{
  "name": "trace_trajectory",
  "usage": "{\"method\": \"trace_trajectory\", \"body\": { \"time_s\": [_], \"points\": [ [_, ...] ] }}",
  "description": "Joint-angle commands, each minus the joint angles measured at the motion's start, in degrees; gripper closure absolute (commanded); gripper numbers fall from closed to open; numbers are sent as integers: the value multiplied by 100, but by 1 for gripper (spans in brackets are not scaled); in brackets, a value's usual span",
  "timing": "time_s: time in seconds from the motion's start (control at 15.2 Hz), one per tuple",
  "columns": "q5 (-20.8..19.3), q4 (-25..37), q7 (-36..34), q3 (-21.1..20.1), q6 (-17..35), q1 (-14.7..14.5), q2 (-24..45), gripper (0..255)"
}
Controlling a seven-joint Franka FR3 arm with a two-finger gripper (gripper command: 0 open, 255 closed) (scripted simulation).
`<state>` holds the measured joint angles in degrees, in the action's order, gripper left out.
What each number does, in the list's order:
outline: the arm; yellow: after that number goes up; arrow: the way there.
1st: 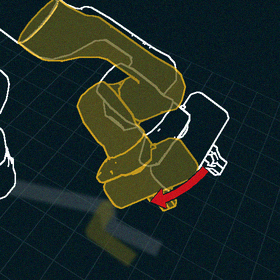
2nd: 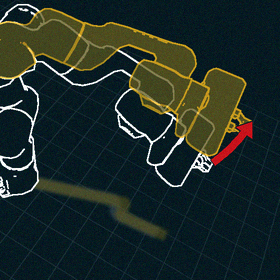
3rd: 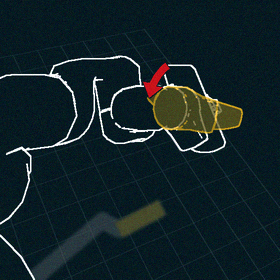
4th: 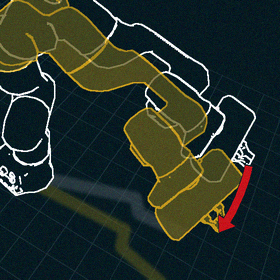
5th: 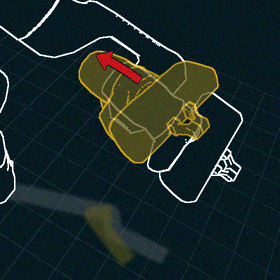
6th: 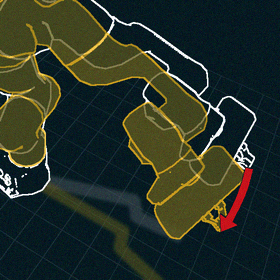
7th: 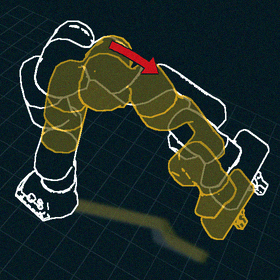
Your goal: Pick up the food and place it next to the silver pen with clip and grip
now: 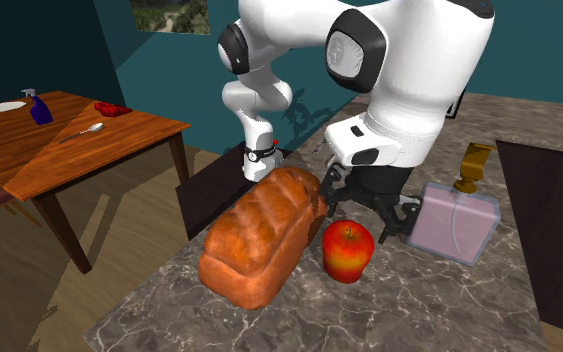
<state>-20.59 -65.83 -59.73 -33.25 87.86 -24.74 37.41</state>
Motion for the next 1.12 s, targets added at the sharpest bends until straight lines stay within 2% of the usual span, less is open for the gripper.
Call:
{"method": "trace_trajectory", "body": {
  "time_s": [0.0, 0.46, 0.53, 1.06],
  "points": [
    [10, -199, -25, -8, 156, 49, -38, 0],
    [10, -200, -24, -8, 155, 50, -39, 0],
    [10, -200, -24, -8, 155, 50, -39, 255],
    [11, -203, -25, -9, 155, 50, -42, 255]
  ]
}}
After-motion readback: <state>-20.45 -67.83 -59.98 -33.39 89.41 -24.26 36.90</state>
